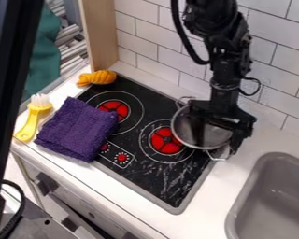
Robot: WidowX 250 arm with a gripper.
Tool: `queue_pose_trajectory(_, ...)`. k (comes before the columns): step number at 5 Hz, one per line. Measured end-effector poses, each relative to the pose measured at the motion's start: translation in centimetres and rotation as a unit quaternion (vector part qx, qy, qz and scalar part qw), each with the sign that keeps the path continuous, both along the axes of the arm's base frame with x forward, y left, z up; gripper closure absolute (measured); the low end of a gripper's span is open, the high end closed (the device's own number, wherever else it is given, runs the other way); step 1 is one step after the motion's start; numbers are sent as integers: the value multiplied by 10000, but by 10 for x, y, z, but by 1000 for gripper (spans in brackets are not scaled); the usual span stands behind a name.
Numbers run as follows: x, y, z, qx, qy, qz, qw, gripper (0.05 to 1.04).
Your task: Move the silver pot to the top right side of the stove
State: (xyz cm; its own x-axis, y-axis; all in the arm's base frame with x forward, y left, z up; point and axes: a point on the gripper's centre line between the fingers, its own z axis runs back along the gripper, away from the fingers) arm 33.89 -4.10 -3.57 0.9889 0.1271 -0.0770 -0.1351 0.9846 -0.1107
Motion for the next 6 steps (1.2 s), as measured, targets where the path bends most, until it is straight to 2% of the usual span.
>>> queue_pose_trajectory(1, 4, 0, 31, -75, -564, -160, 9983, 73)
queue_pose_trajectory(2, -4, -10, 64, -57, -1280, -670, 9895, 75)
queue_pose_trajectory(3, -16, -20, 104, 226, -1947, -926, 9762, 75)
queue_pose_trajectory(4, -20, -12, 125, 678, -2086, -457, 9746, 75)
queue_pose_trajectory(5, -25, -4, 126, 756, -2024, -323, 9758, 75)
queue_pose_trajectory(6, -29, 6, 120, 1072, -1604, 93, 9812, 75)
